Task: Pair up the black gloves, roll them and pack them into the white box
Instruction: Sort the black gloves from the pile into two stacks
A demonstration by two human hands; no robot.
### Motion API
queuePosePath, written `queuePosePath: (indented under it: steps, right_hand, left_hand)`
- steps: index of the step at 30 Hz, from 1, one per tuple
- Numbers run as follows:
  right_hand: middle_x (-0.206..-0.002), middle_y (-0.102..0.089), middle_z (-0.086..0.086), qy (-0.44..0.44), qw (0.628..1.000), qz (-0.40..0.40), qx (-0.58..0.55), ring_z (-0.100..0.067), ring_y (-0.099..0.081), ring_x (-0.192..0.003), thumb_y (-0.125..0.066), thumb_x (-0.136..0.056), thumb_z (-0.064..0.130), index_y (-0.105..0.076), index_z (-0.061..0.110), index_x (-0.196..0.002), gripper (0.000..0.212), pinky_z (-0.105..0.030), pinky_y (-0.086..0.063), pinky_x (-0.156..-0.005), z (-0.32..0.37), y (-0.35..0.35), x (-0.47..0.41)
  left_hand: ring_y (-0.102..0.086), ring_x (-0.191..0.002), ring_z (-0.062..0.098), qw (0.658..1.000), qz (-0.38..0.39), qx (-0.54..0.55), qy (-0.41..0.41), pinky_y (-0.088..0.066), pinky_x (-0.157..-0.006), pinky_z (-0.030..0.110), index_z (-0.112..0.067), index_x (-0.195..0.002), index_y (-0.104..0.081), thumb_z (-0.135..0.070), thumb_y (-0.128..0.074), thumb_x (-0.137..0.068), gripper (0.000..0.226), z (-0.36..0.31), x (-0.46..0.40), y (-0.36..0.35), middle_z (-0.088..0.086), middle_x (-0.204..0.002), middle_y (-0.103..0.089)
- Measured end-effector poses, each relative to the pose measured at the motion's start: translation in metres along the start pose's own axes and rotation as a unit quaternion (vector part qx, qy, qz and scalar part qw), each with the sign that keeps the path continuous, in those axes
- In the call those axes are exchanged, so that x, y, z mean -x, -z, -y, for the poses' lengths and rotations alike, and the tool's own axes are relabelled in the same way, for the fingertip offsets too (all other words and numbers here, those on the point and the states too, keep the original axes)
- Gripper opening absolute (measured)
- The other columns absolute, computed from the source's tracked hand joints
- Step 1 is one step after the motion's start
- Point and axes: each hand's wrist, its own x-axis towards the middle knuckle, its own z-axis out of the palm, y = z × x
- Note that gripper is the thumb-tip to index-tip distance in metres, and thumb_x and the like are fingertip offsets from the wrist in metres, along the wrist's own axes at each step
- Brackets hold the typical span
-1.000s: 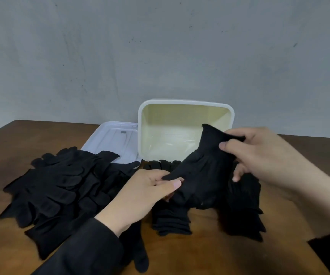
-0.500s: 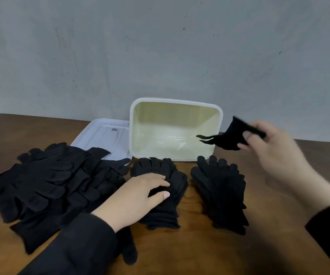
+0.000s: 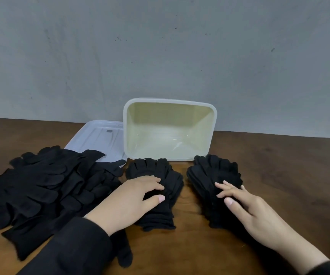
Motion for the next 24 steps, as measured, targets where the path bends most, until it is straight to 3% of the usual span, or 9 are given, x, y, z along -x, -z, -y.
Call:
queuePosePath:
  steps: [4, 5, 7, 9, 11, 13, 17, 21, 24]
  right_hand:
    - [-0.140, -0.050, 0.028, 0.015, 0.991, -0.038, 0.127, 0.011, -0.030, -0.140, -0.040, -0.094, 0.050, -0.066, 0.044, -0.101, 0.028, -0.037, -0.009, -0.125, 0.011, 0.001, -0.012]
    - [-0.139, -0.051, 0.027, 0.036, 0.987, -0.063, 0.141, 0.010, -0.033, -0.139, -0.044, -0.093, 0.046, -0.067, 0.044, -0.103, 0.025, -0.036, -0.013, -0.125, 0.019, -0.002, -0.016]
    - [-0.133, -0.054, 0.033, 0.072, 0.987, -0.098, 0.104, 0.016, -0.038, -0.133, -0.049, -0.092, 0.039, -0.066, 0.045, -0.107, 0.023, -0.020, -0.022, -0.120, 0.045, -0.010, -0.022]
    - [-0.127, -0.054, 0.038, 0.089, 0.989, -0.108, 0.041, 0.022, -0.039, -0.127, -0.049, -0.093, 0.035, -0.067, 0.044, -0.111, 0.026, -0.002, -0.025, -0.108, 0.071, -0.027, -0.031]
    - [-0.125, -0.057, 0.035, 0.096, 0.989, -0.114, -0.004, 0.023, -0.041, -0.124, -0.050, -0.097, 0.028, -0.068, 0.039, -0.115, 0.028, 0.004, -0.027, -0.099, 0.088, -0.052, -0.043]
    - [-0.124, -0.059, 0.032, 0.090, 0.989, -0.109, -0.038, 0.022, -0.043, -0.122, -0.053, -0.099, 0.022, -0.067, 0.036, -0.119, 0.029, 0.002, -0.030, -0.098, 0.096, -0.076, -0.054]
    - [-0.125, -0.056, 0.036, 0.083, 0.995, -0.044, -0.042, 0.026, -0.040, -0.121, -0.058, -0.097, 0.023, -0.066, 0.042, -0.118, 0.029, -0.004, -0.033, -0.105, 0.091, -0.106, -0.060]
    - [-0.122, -0.056, 0.042, 0.062, 0.995, -0.027, -0.076, 0.024, -0.040, -0.123, -0.060, -0.094, 0.027, -0.067, 0.046, -0.112, 0.027, 0.005, -0.027, -0.097, 0.086, -0.110, -0.059]
    - [-0.124, -0.051, 0.047, 0.060, 0.994, -0.029, -0.081, 0.025, -0.041, -0.122, -0.062, -0.094, 0.025, -0.068, 0.046, -0.106, 0.025, 0.006, -0.026, -0.095, 0.088, -0.111, -0.060]
  left_hand:
    - [-0.015, -0.143, -0.011, 1.000, 0.004, -0.004, -0.009, -0.003, -0.112, 0.009, -0.037, -0.141, -0.050, -0.046, -0.042, -0.103, 0.040, -0.001, -0.002, -0.003, -0.025, -0.154, -0.033]
    - [-0.015, -0.144, -0.010, 1.000, 0.004, -0.011, -0.015, -0.001, -0.111, 0.008, -0.036, -0.143, -0.049, -0.042, -0.039, -0.105, 0.040, -0.001, -0.002, -0.004, -0.023, -0.155, -0.032]
    - [-0.019, -0.143, -0.007, 1.000, -0.014, -0.004, -0.020, -0.001, -0.108, 0.002, -0.033, -0.143, -0.050, -0.030, -0.036, -0.107, 0.038, -0.004, -0.001, -0.004, -0.019, -0.155, -0.035]
    - [-0.033, -0.137, -0.004, 0.997, -0.063, 0.032, 0.000, -0.012, -0.105, -0.003, -0.030, -0.137, -0.056, -0.015, -0.037, -0.105, 0.040, -0.007, -0.001, 0.001, -0.017, -0.148, -0.046]
    - [-0.048, -0.121, 0.000, 0.991, -0.128, 0.050, 0.010, -0.032, -0.106, 0.009, -0.025, -0.127, -0.063, -0.006, -0.041, -0.100, 0.040, -0.008, 0.002, 0.008, -0.014, -0.130, -0.059]
    - [-0.053, -0.104, 0.000, 0.983, -0.177, 0.047, 0.015, -0.041, -0.098, 0.017, -0.022, -0.120, -0.066, -0.006, -0.045, -0.097, 0.035, -0.007, 0.005, 0.015, -0.014, -0.110, -0.062]
    - [-0.058, -0.099, 0.003, 0.965, -0.258, 0.024, 0.038, -0.045, -0.089, 0.017, -0.022, -0.113, -0.068, -0.013, -0.049, -0.095, 0.027, 0.006, 0.016, 0.039, -0.012, -0.107, -0.067]
    - [-0.059, -0.090, 0.007, 0.921, -0.367, 0.007, 0.129, -0.046, -0.084, 0.021, -0.023, -0.108, -0.070, -0.013, -0.055, -0.093, 0.023, 0.050, 0.033, 0.077, -0.013, -0.100, -0.068]
    - [-0.059, -0.097, 0.014, 0.896, -0.375, -0.030, 0.238, -0.045, -0.087, 0.027, -0.024, -0.107, -0.069, -0.006, -0.049, -0.090, 0.032, 0.093, 0.052, 0.105, -0.008, -0.106, -0.066]
